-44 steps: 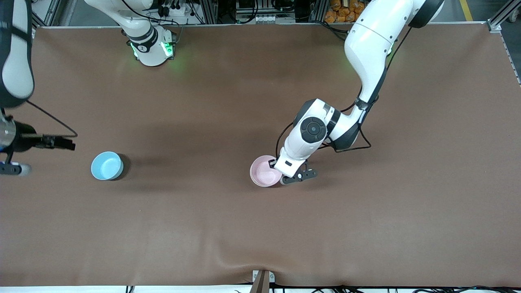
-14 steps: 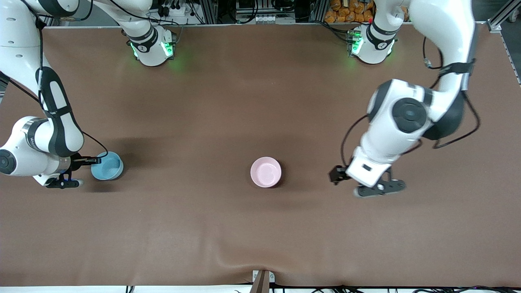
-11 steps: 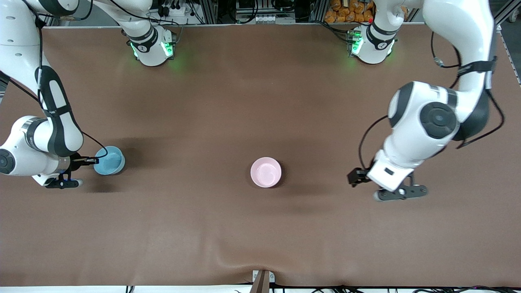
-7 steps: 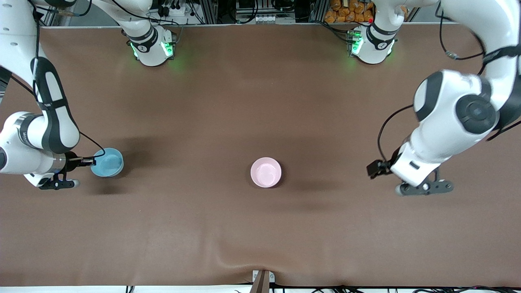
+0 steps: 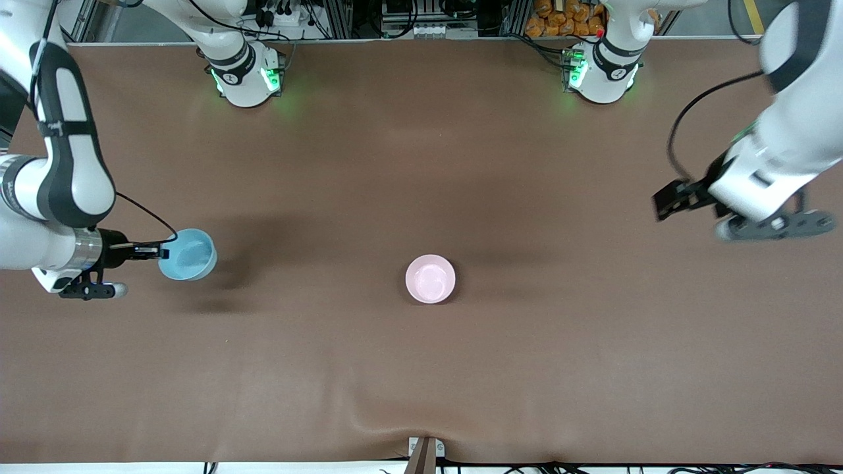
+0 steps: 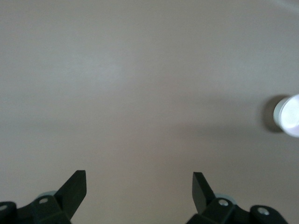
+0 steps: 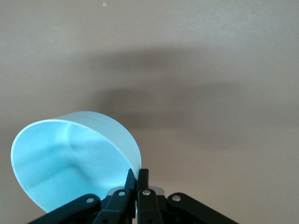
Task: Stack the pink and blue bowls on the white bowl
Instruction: 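Carry the blue bowl with the right gripper over the pink bowl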
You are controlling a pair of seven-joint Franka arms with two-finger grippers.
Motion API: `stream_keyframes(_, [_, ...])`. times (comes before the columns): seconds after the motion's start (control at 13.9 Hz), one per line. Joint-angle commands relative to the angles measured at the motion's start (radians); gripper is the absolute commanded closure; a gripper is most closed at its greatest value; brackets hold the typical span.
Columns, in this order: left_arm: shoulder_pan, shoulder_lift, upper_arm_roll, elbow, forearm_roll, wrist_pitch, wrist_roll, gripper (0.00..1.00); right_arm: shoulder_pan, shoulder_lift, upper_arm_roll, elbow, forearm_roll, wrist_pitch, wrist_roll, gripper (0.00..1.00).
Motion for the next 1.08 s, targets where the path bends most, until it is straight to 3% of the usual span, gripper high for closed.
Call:
stream_keyframes(0.0, [0.010, -0.086, 0.025, -0.022, -0.020, -0.078, 0.043, 0.00, 0.101, -0.028, -0.006, 0.049, 0.014, -0.058, 0.198, 1.00])
stream_keyframes(0.29, [-0.004, -0.137, 0.064, -0.024, -0.020, -0.150, 0.077, 0.00, 0.236, -0.029, -0.004, 0.093, 0.041, -0.075, 0.478, 1.00])
stream_keyframes(0.65, [-0.027, -0.168, 0.148, -0.019, -0.038, -0.172, 0.167, 0.00, 0.390, -0.055, -0.006, 0.106, 0.098, -0.051, 0.615, 1.00])
stream_keyframes(1.01, [-0.025, -0.151, 0.179, -0.021, -0.035, -0.147, 0.242, 0.00, 0.517, -0.023, -0.007, 0.106, 0.098, 0.139, 0.802, 1.00])
